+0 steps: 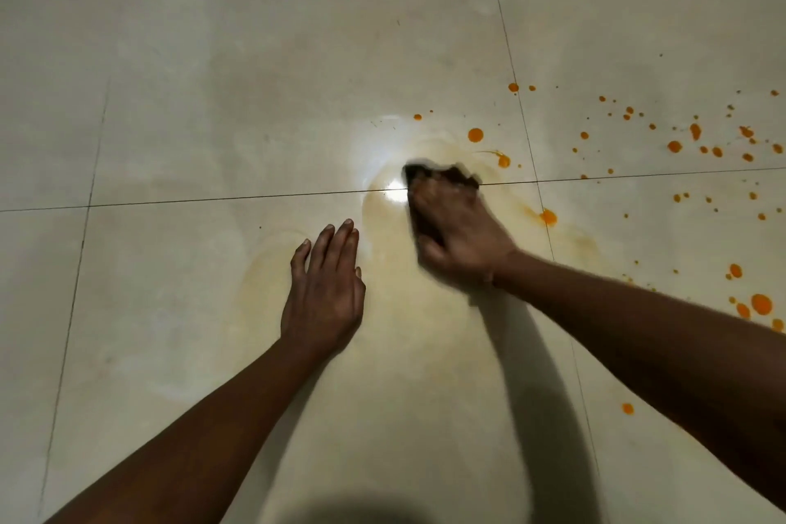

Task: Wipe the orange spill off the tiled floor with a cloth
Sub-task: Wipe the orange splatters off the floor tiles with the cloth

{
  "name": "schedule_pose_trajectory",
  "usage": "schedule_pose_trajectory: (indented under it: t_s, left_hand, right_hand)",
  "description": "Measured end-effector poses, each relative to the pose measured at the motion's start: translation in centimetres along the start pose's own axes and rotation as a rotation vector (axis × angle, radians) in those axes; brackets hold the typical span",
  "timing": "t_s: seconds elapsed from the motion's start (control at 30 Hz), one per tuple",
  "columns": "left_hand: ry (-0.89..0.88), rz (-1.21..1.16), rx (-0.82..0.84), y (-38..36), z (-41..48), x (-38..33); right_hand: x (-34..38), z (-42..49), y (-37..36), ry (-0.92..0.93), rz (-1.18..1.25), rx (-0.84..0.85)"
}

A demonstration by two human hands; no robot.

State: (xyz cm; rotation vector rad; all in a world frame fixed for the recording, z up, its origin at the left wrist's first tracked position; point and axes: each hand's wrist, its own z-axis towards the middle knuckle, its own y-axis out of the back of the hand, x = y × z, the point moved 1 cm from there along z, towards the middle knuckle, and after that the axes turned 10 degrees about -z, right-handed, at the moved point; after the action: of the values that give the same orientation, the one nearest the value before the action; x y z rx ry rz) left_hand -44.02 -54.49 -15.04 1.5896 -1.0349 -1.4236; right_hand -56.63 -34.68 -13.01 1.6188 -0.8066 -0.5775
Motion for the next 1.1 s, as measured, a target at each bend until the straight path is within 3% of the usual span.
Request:
schedule_pose_trajectory:
  t_s: [0.07,0.1,0.2,0.23,0.33,0.37,0.4,0.47,0.57,0.6,0.67,0.77,0.8,0.87,0.93,0.97,1.03,1.1]
  left_hand:
    - [-0.003,0.004,-0.003,-0.2,0.0,0.2]
    - [-0.009,0.002,-0.004,-0.2,-0.1,0.3]
    - [-0.018,-0.007,-0.017,-0.3,0.1,0.3]
    - [-0.018,-0.009,-0.014,-0.3,0.1,0.2]
    - [-0.007,-0.002,-0.014,-0.2,0.1,0.2]
    - [-0.007,0.003,-0.010,-0.2,0.2,0.2]
    - [-0.006,0.004,-0.001,-0.2,0.1,0.1]
    - [0.001,0.008,0.020,0.0,0.0,0.1]
    - [0.001,0.012,0.028,0.0,0.2,0.0]
    - [0.006,0.012,0.024,-0.1,0.2,0.1]
    - [0.012,0.012,0.011,-0.3,0.2,0.3]
    - [0.001,0.010,0.013,-0.4,0.3,0.1]
    - [0.007,0.011,0.013,-0.2,0.3,0.0]
    - [0.011,0.004,0.029,0.2,0.1,-0.1]
    - [-0.004,0.000,0.010,0.2,0.1,-0.1]
    - [-0.010,0.004,0.004,0.0,0.1,0.1]
    - [-0.012,0.000,-0.021,-0.6,0.1,0.5]
    - [-0.024,0.005,-0.030,-0.9,0.3,0.6]
  right_hand:
    - [-0.3,4.4,1.4,-0.241,0.030,-0.003]
    - [1.0,6.3,1.6,-0.211,0.023,-0.009]
    - [3.9,9.7,1.6,0.145,-0.078,0.037]
    - [2.8,10.3,1.9,0.131,-0.097,0.016]
    - [-2.2,9.7,2.5,-0.342,-0.011,-0.032]
    - [-2.7,8.0,2.2,-0.423,0.012,-0.039]
    - [-2.2,5.9,1.7,-0.414,0.001,-0.053]
    - [1.2,3.0,0.3,-0.212,-0.002,-0.063]
    - [3.5,5.7,0.5,0.060,-0.033,-0.026]
    - [2.7,7.4,1.3,0.011,-0.055,-0.022]
    - [-1.2,8.5,2.0,-0.275,-0.009,-0.050]
    - [-4.5,0.9,0.9,-0.649,0.017,-0.082]
    - [-3.0,-2.0,0.1,-0.643,0.022,-0.084]
    - [2.1,-4.4,-1.5,-0.409,0.051,-0.086]
    - [4.1,-1.3,-1.3,-0.100,0.032,-0.044]
    - [3.4,1.2,-0.3,-0.083,0.013,-0.072]
    - [-0.7,4.0,0.7,-0.348,0.012,-0.089]
    - [-5.1,1.2,0.1,-0.673,0.039,-0.107]
